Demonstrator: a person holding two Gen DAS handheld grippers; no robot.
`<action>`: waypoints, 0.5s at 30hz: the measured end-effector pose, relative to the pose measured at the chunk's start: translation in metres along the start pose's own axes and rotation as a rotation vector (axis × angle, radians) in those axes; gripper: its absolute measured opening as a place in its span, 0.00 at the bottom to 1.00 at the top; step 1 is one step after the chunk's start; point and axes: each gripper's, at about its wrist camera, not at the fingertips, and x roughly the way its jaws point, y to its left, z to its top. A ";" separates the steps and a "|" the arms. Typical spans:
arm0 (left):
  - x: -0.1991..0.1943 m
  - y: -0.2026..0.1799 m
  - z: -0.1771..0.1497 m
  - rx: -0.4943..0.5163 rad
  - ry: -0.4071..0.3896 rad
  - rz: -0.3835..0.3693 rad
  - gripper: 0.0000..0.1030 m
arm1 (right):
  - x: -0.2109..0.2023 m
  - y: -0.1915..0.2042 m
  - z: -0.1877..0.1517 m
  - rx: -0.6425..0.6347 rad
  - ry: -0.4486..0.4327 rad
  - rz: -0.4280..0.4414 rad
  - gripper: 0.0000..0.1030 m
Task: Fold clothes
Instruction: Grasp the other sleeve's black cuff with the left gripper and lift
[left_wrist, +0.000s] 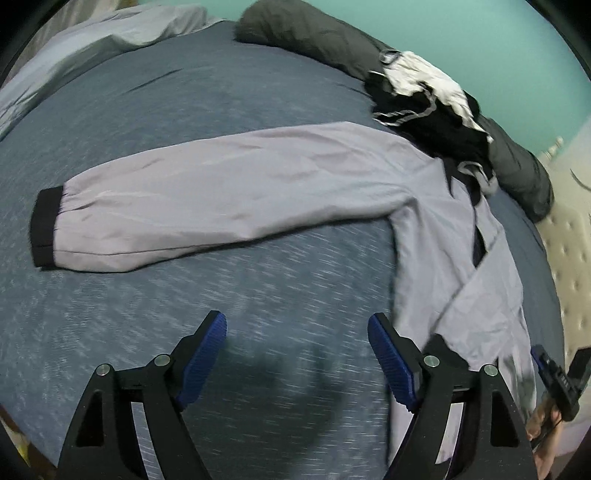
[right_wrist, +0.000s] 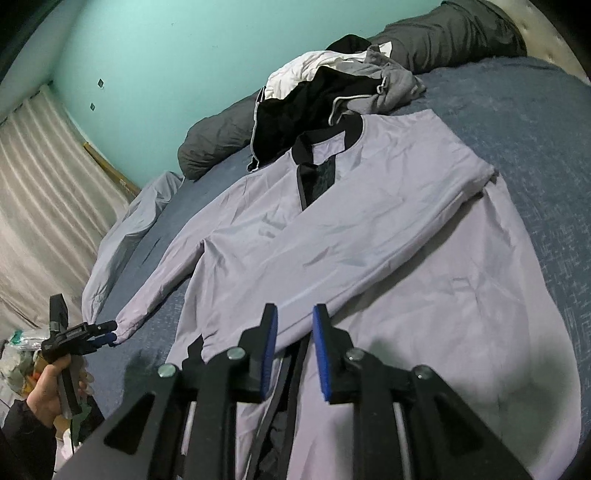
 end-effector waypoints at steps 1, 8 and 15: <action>0.000 0.009 0.002 -0.017 -0.002 0.007 0.80 | 0.000 -0.001 0.000 0.001 0.000 0.004 0.19; -0.003 0.088 0.008 -0.224 -0.060 0.087 0.80 | 0.002 -0.002 0.001 0.003 -0.004 0.015 0.19; -0.006 0.138 0.007 -0.391 -0.107 0.134 0.81 | 0.007 -0.003 -0.001 0.006 0.002 0.008 0.19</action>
